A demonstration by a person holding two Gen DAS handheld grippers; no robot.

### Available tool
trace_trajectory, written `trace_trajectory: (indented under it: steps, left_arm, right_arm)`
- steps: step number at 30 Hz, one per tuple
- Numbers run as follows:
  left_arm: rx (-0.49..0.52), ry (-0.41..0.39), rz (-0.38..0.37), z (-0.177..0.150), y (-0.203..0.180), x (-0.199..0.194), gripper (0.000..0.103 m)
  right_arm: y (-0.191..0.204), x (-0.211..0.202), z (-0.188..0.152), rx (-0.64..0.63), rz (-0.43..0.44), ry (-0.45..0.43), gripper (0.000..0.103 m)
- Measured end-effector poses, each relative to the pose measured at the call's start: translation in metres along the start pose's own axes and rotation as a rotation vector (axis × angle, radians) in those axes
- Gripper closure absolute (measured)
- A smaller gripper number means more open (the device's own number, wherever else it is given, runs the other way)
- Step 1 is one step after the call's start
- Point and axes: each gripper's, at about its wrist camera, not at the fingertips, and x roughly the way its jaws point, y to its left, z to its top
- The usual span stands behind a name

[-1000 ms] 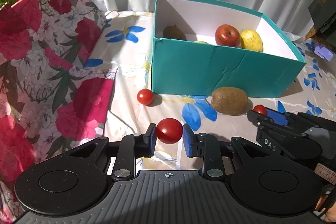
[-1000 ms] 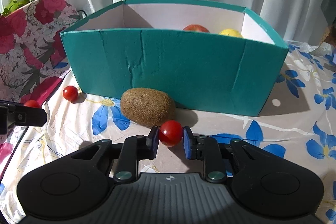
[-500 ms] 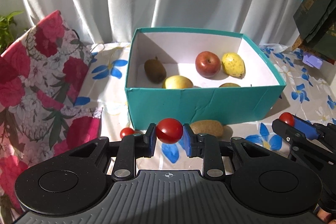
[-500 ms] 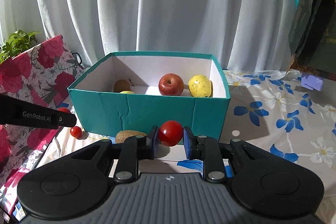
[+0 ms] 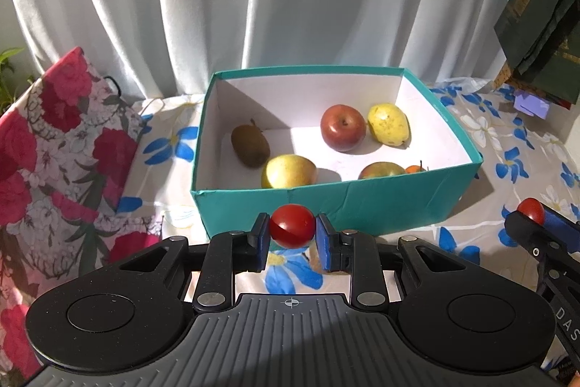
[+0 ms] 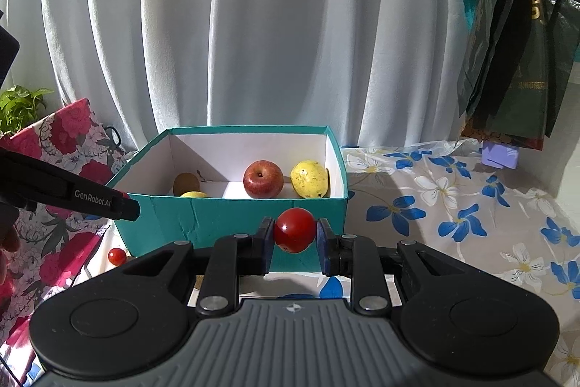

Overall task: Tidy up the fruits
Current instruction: 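Carry the cherry tomatoes over the teal box with both grippers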

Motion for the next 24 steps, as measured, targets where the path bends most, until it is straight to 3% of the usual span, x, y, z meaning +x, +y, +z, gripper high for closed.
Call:
trace_trajectory:
  steps: [24]
  left_arm:
    - [-0.009, -0.036, 0.049, 0.041, 0.009, 0.026, 0.073]
  right_arm:
    - [-0.004, -0.012, 0.004, 0.028, -0.039, -0.034, 0.08]
